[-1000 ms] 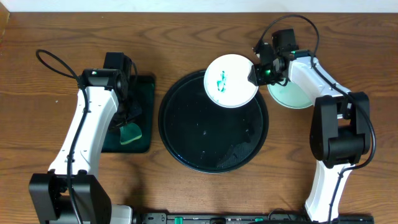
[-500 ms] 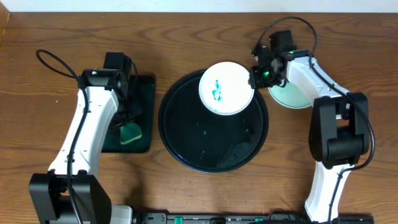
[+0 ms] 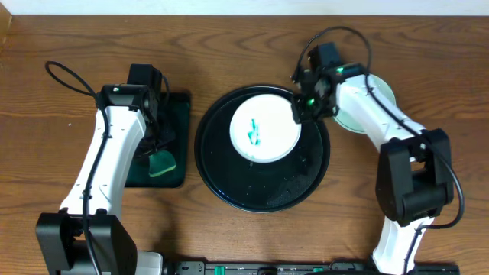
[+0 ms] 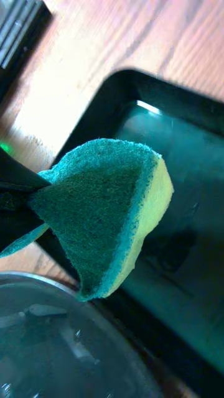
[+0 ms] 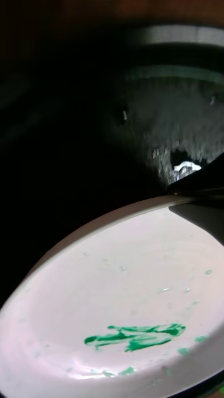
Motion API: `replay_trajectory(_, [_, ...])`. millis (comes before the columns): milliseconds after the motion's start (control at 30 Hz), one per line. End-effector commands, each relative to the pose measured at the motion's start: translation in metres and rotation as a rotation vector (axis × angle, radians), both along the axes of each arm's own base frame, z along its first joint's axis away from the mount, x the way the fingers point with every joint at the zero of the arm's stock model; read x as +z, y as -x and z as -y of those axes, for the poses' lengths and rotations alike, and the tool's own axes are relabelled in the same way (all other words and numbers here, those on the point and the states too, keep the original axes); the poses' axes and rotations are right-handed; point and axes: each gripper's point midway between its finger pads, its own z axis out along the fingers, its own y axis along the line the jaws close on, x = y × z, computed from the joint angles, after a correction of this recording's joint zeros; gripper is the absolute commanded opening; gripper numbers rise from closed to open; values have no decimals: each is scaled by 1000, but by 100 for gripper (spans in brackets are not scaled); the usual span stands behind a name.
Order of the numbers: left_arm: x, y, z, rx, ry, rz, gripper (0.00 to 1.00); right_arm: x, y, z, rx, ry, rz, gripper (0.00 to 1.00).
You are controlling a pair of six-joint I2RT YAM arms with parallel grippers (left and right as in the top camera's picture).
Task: Clean dirty plates on tray and stack at the side
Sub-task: 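Move the right gripper back and grip the rim of the last plate, then bring the sponge in the left gripper onto the last plate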
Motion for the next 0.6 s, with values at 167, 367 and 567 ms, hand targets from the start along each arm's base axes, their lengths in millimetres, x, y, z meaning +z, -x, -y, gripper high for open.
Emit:
replay_trajectory(167, [-3,-10,33,-122,63,35,7,-44,35,-20,0,18,-82,1])
replay_trajectory(367, [-17,-19,91,-259,238,35,7,-51,38,-18,-52,15,-100,1])
replay_trajectory(567, [-50,-20,141,-359,289,-25,7,-53,36,-15,-64,13,-99,1])
